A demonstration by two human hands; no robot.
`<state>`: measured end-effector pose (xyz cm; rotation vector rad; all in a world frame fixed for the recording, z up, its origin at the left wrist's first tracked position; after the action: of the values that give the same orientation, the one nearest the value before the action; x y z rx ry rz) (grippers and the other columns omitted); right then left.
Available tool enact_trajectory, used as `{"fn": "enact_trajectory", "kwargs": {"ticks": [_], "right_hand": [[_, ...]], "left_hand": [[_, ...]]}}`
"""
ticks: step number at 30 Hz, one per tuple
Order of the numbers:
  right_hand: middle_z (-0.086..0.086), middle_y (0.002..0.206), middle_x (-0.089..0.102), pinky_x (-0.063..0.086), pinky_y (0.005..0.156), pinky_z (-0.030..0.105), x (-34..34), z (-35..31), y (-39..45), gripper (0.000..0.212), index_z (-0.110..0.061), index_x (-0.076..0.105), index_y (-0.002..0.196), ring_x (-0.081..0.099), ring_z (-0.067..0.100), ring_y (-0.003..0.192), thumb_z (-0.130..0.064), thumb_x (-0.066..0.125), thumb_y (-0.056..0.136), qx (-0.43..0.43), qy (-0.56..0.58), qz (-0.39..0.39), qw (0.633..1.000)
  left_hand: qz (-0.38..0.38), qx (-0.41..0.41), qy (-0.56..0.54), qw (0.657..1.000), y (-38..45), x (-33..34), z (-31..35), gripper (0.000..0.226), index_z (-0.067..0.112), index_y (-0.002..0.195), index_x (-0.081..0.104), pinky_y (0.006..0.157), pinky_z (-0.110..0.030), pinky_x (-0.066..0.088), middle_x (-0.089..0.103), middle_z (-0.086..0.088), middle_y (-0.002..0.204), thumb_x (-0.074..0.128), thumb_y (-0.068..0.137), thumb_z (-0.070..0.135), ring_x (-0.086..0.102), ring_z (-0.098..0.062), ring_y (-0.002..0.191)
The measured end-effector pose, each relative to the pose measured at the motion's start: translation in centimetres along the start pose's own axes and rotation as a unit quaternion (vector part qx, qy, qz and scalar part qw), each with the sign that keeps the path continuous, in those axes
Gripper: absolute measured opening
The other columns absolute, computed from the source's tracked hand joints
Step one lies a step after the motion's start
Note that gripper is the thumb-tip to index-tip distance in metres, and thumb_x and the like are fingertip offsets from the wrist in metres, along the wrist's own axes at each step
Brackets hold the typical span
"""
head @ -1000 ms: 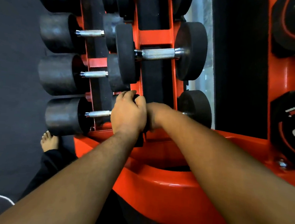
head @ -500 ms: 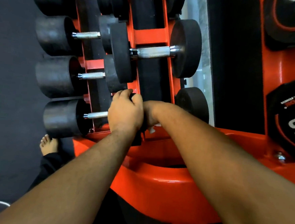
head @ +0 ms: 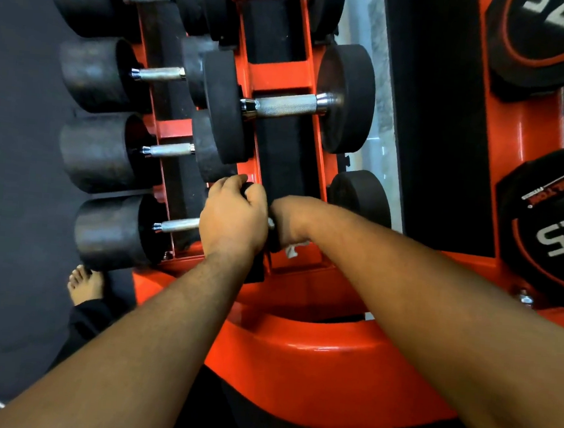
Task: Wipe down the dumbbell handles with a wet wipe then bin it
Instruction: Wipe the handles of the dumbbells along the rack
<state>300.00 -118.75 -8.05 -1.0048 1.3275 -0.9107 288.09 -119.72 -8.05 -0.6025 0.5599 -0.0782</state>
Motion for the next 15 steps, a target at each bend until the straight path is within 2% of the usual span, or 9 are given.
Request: {"fn": "enact_trajectory", "kwargs": {"ticks": [2, 3, 5, 7, 9, 11, 13, 14, 15], "right_hand": [[0.001, 0.09, 0.072, 0.046, 0.07, 0.032, 1.3, 0.1, -1.1, 0.007, -0.023, 0.064, 0.089, 0.068, 0.026, 0.091, -0.029, 0.062, 0.086, 0.027, -0.033, 0.095, 0.995], [0.004, 0.104, 0.07, 0.043, 0.076, 0.037, 1.9, 0.1, -1.8, 0.015, -0.021, 0.062, 0.103, 0.065, 0.029, 0.101, -0.028, 0.056, 0.091, 0.031, -0.066, 0.161, 0.984], [0.007, 0.112, 0.066, 0.04, 0.078, 0.039, 2.4, 0.4, -2.6, 0.021, -0.017, 0.058, 0.114, 0.062, 0.032, 0.105, -0.025, 0.05, 0.096, 0.021, -0.101, 0.216, 0.971], [0.004, 0.095, 0.068, 0.041, 0.068, 0.034, 1.2, 1.3, -2.3, 0.016, -0.017, 0.063, 0.103, 0.066, 0.03, 0.092, -0.025, 0.058, 0.091, 0.014, -0.087, 0.148, 0.985], [-0.002, 0.072, 0.07, 0.046, 0.058, 0.028, -0.3, 2.2, -1.6, 0.01, -0.017, 0.069, 0.082, 0.07, 0.023, 0.072, -0.026, 0.071, 0.079, 0.02, -0.007, 0.014, 1.0], [-0.002, 0.065, 0.07, 0.049, 0.056, 0.026, -0.7, 2.1, -1.0, 0.012, -0.018, 0.068, 0.074, 0.069, 0.018, 0.064, -0.024, 0.079, 0.074, 0.023, 0.046, -0.053, 0.997], [-0.001, 0.075, 0.07, 0.05, 0.06, 0.029, -0.2, 1.7, -1.3, 0.01, -0.018, 0.069, 0.083, 0.069, 0.021, 0.073, -0.024, 0.075, 0.079, 0.041, 0.016, -0.013, 0.999], [0.001, 0.086, 0.07, 0.049, 0.066, 0.032, 0.2, 1.4, -1.8, 0.008, -0.019, 0.068, 0.092, 0.069, 0.025, 0.083, -0.023, 0.069, 0.084, 0.055, -0.019, 0.043, 0.997], [0.003, 0.1, 0.069, 0.048, 0.073, 0.035, 0.7, 1.3, -2.4, 0.017, -0.019, 0.067, 0.105, 0.067, 0.029, 0.097, -0.02, 0.061, 0.089, 0.073, -0.057, 0.101, 0.991]], "left_hand": [[0.002, -0.002, 0.004, 1.0, 0.0, 0.1, -0.1, 0.043, 0.023, 0.124, 0.071, 0.097, -0.037, 0.047, 0.066, -0.002, 0.13, 0.044, 0.093, 0.035, 0.059, -0.025, 0.117], [0.003, 0.0, 0.003, 1.0, 0.0, 0.1, -0.1, 0.043, 0.022, 0.125, 0.071, 0.098, -0.037, 0.046, 0.065, -0.002, 0.131, 0.044, 0.094, 0.034, 0.059, -0.024, 0.118], [0.004, 0.001, -0.002, 1.0, 0.0, 0.1, -0.1, 0.043, 0.022, 0.127, 0.07, 0.1, -0.037, 0.046, 0.065, -0.002, 0.132, 0.045, 0.094, 0.034, 0.058, -0.024, 0.12], [0.001, 0.002, -0.006, 1.0, 0.1, 0.1, 0.0, 0.043, 0.022, 0.126, 0.071, 0.099, -0.038, 0.048, 0.065, -0.002, 0.131, 0.044, 0.093, 0.035, 0.059, -0.025, 0.118], [0.0, 0.006, -0.002, 1.0, 0.2, 0.2, 0.0, 0.045, 0.023, 0.12, 0.072, 0.096, -0.041, 0.05, 0.067, -0.003, 0.126, 0.041, 0.091, 0.037, 0.061, -0.026, 0.113], [0.004, 0.001, 0.003, 1.0, 0.3, 0.2, -0.3, 0.046, 0.022, 0.115, 0.073, 0.092, -0.041, 0.052, 0.068, -0.004, 0.121, 0.039, 0.088, 0.038, 0.061, -0.027, 0.11], [0.003, -0.002, 0.005, 1.0, 0.4, 0.3, -0.6, 0.046, 0.02, 0.114, 0.073, 0.091, -0.041, 0.052, 0.068, -0.005, 0.12, 0.039, 0.088, 0.038, 0.061, -0.028, 0.109], [0.003, 0.0, 0.006, 1.0, 0.4, 0.4, -0.6, 0.046, 0.02, 0.113, 0.073, 0.091, -0.042, 0.052, 0.068, -0.005, 0.119, 0.039, 0.088, 0.038, 0.061, -0.027, 0.108], [0.003, 0.002, 0.008, 1.0, 0.4, 0.4, -0.7, 0.045, 0.019, 0.112, 0.073, 0.09, -0.042, 0.052, 0.068, -0.004, 0.118, 0.039, 0.088, 0.038, 0.061, -0.027, 0.107]]}}
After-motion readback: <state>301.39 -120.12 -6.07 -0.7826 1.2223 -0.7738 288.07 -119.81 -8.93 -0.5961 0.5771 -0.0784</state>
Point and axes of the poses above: each hand's wrist, its own y-axis towards the middle knuckle, its own x-axis out of the palm, z = x × y, the point moved 3 cm from there along y, towards the middle knuckle
